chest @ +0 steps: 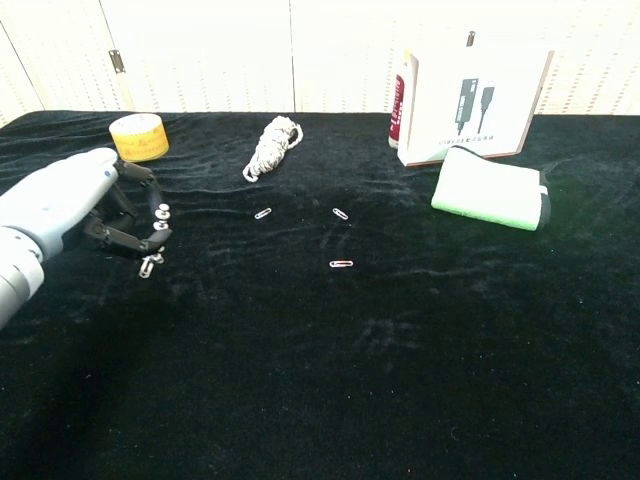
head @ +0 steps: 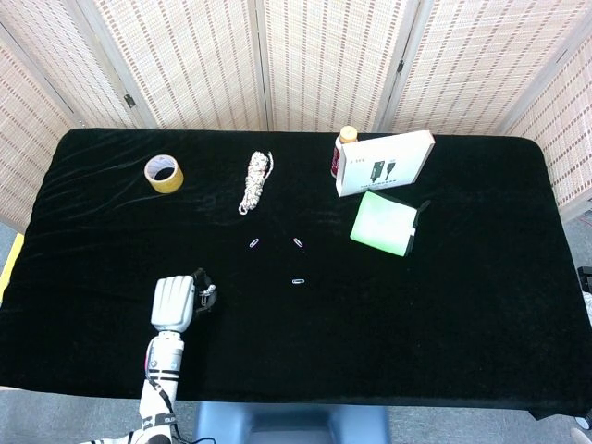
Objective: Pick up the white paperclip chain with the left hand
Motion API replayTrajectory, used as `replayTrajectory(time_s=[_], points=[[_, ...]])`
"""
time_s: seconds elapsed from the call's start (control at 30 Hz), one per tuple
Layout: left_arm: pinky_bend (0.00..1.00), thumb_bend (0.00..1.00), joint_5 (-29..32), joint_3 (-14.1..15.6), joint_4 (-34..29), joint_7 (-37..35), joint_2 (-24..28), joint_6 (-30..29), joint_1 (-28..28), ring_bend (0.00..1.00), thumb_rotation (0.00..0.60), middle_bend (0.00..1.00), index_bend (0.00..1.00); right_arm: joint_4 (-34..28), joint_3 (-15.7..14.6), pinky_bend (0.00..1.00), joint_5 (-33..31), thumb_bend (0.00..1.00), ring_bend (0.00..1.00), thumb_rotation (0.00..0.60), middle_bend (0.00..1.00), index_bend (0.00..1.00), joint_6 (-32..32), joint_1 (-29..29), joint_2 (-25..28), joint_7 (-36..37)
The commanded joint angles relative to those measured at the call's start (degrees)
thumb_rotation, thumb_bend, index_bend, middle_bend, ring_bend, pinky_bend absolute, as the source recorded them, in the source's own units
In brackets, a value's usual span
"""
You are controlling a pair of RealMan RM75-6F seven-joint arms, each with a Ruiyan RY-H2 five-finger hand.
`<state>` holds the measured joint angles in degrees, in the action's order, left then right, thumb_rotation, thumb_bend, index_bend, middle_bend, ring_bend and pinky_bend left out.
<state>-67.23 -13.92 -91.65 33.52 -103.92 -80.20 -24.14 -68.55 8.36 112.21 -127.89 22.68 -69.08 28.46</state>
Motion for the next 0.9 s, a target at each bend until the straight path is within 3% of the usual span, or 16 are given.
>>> replayTrajectory(time_s=[0.03, 0.17, 0.23, 0.33, 0.4, 0.47, 0.73, 0.87, 0.9], points=[[1.0, 0.52, 1.1, -1.1, 1.1, -1.5, 1.0, 0.9, -0.2, 1.0, 0.6, 1.0, 0.85, -0.4, -0.6, 0.0, -0.6, 0.09, 0.0, 0.6, 0.0, 0.0, -0.1, -0.4, 0.1, -0.6], [1.0, 0.52, 1.5, -1.8, 1.9, -3.9, 1.9, 1.7, -0.4, 1.0, 0.6, 1.0, 0.85, -1.1, -1.5, 0.0, -1.2, 0.09, 0.0, 0.6, 0.0, 0.0, 0.1, -1.0, 0.3, -1.5], [1.0, 0.5, 2.1, -1.8, 1.8, -4.8, 2.5, 2.4, -0.3, 1.0, 0.6, 1.0, 0.73, -1.6, -2.0, 0.0, -1.4, 0.09, 0.0, 0.6, 0.0, 0.0, 0.5, -1.4, 0.5, -2.1], [1.0, 0.3, 3.1, -1.9, 0.6, -4.7, 3.3, 3.0, -0.4, 1.0, 0.6, 1.0, 0.28, -2.1, -2.7, 0.0, -1.5, 0.09, 0.0, 0.6, 0.0, 0.0, 0.7, -1.9, 0.8, -2.9], [1.0, 0.19, 3.5, -1.8, -0.3, -4.4, 3.8, 3.3, -0.6, 1.0, 0.6, 1.0, 0.06, -2.3, -3.2, 0.0, -1.5, 0.09, 0.0, 0.6, 0.0, 0.0, 0.6, -2.1, 0.9, -3.3], [1.0, 0.17, 3.5, -1.7, -0.8, -4.6, 4.2, 3.5, -0.7, 1.0, 0.6, 1.0, 0.0, -2.4, -3.6, 0.0, -1.6, 0.09, 0.0, 0.6, 0.0, 0.0, 0.4, -2.2, 0.9, -3.5], [1.0, 0.16, 2.7, -0.3, -4.0, -4.0, 6.1, 2.8, -0.5, 1.0, 0.6, 1.0, 0.0, -2.1, -4.2, 0.0, -2.3, 0.09, 0.0, 0.6, 0.0, 0.0, -0.1, -2.4, 0.9, -3.4], [1.0, 0.16, -2.2, 2.6, -7.4, -4.0, 9.5, 0.1, 1.1, 1.0, 0.6, 0.99, 0.0, -2.8, -4.9, 0.0, -3.1, 0.09, 0.0, 0.6, 0.0, 0.0, 1.5, -3.1, 1.5, -3.9], [1.0, 0.15, -3.7, 3.6, -8.6, -3.9, 10.8, -0.8, 1.8, 0.98, 0.6, 0.94, 0.0, -3.2, -5.2, 0.0, -3.3, 0.09, 0.0, 0.6, 0.0, 0.0, 2.3, -3.4, 1.8, -4.0]])
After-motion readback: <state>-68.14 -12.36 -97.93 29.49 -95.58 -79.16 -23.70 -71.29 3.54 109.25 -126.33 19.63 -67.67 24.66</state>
